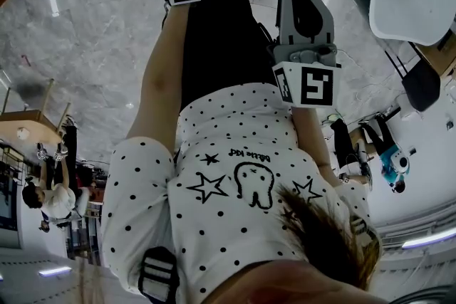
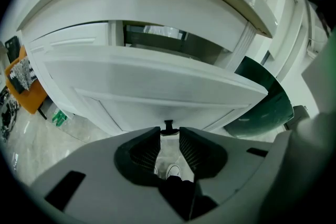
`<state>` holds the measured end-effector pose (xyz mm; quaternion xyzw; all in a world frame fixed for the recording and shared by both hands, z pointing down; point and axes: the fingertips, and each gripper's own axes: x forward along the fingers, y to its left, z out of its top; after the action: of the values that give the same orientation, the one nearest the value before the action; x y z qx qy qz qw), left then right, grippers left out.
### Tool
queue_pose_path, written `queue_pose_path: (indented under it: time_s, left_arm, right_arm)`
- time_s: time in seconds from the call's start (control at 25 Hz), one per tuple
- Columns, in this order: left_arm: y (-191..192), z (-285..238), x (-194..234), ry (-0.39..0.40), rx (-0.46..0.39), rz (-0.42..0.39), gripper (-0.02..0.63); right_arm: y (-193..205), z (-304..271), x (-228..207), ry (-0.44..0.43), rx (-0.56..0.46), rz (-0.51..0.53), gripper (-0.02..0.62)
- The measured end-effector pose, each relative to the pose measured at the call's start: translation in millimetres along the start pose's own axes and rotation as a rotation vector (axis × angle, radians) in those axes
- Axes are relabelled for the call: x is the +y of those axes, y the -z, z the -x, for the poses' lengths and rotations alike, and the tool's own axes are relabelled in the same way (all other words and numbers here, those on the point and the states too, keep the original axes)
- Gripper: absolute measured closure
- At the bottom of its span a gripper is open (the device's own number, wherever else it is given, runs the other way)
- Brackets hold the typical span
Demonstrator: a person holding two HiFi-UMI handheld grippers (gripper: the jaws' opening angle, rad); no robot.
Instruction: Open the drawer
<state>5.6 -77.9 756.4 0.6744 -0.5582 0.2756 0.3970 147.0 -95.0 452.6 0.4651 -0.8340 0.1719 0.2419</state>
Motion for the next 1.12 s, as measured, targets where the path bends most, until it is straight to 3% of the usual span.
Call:
queue_pose_path:
  time_s: [0.04,0.08,0.12,0.72,1.12]
  left_arm:
    - [-2,4,0,-0.008,-0.007,-0.006,0.497]
    - [-5,8,1,-0.021,-0.019,-0.015,0.576]
    - [-9,12,2,-0.033,-0.034,-0.027,0.599]
    - [-44,76,-15,-0.014,-0.078,-0.015,0.601]
    - [-98,114,-13,0.027,-0.203,-0.036,0.601]
  right_arm:
    - [-1,0,0,-0.001,-0.003,-0.001,0.581]
    - [-2,-1,0,-0.002,-0.006,-0.002,0.581]
    - [-3,-2,-1,-0.002,-0.009,-0.004,0.581]
    - [-22,15,-4,0.008,-0.051,-0.04,0.581]
    - [-33,16,11,-0.003,-0.069,-0.042,0.581]
